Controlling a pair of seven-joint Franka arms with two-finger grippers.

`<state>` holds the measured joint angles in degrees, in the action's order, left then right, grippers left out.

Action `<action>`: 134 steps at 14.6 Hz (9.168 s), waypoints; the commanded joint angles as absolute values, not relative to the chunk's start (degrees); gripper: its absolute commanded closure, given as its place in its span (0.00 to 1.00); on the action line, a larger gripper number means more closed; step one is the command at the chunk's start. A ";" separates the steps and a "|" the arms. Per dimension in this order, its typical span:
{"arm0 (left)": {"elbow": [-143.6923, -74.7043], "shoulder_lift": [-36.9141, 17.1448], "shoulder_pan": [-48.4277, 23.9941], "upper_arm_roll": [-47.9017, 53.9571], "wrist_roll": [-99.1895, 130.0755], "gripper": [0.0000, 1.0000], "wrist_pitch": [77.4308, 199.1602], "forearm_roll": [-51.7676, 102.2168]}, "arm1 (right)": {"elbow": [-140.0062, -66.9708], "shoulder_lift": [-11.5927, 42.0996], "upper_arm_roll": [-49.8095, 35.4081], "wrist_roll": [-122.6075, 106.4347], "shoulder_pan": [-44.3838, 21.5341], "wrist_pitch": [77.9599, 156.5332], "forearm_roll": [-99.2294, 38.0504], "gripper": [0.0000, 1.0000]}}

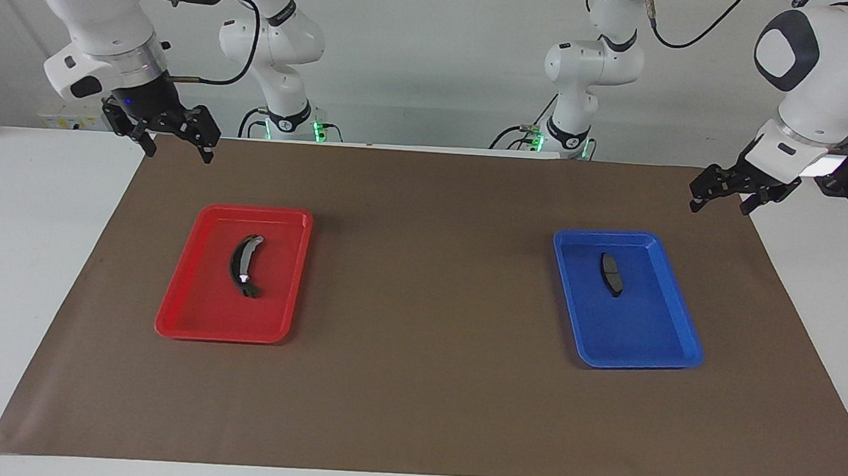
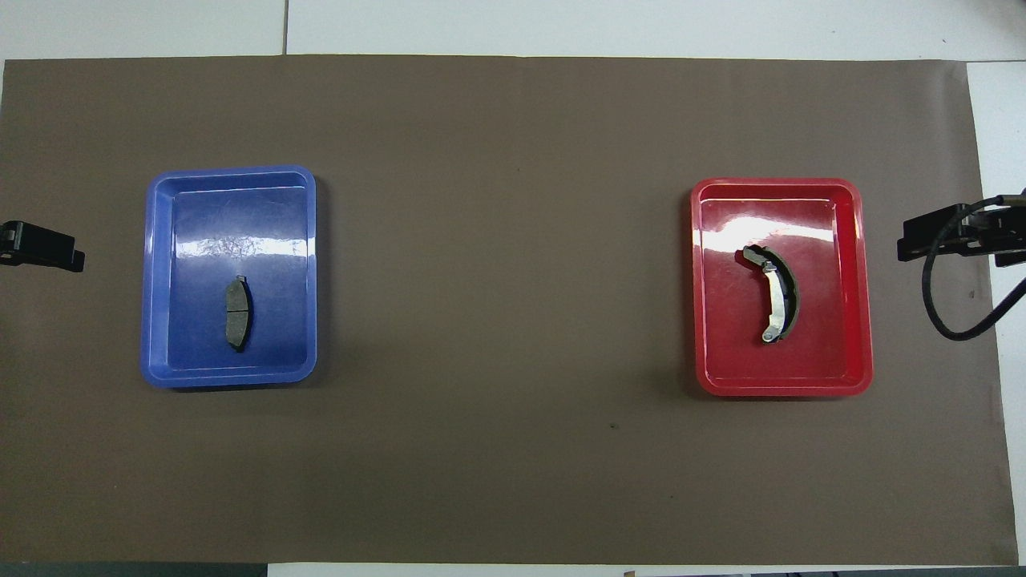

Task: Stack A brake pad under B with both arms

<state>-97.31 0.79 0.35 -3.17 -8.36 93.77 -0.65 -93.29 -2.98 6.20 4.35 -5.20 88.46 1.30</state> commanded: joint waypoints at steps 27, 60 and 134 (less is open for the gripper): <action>-120.12 4.22 -3.77 -2.72 -8.09 0.01 118.00 -1.41 | -95.01 -3.78 6.24 3.43 -5.27 88.59 1.23 0.00; -122.43 -5.09 -29.15 -2.81 22.54 0.99 128.83 -1.41 | -134.39 6.77 6.24 -10.46 -5.27 146.78 -1.32 0.35; -98.17 4.22 0.44 -3.52 -8.44 0.01 89.91 -1.41 | -104.33 25.40 6.24 35.95 -45.00 138.08 -2.81 0.00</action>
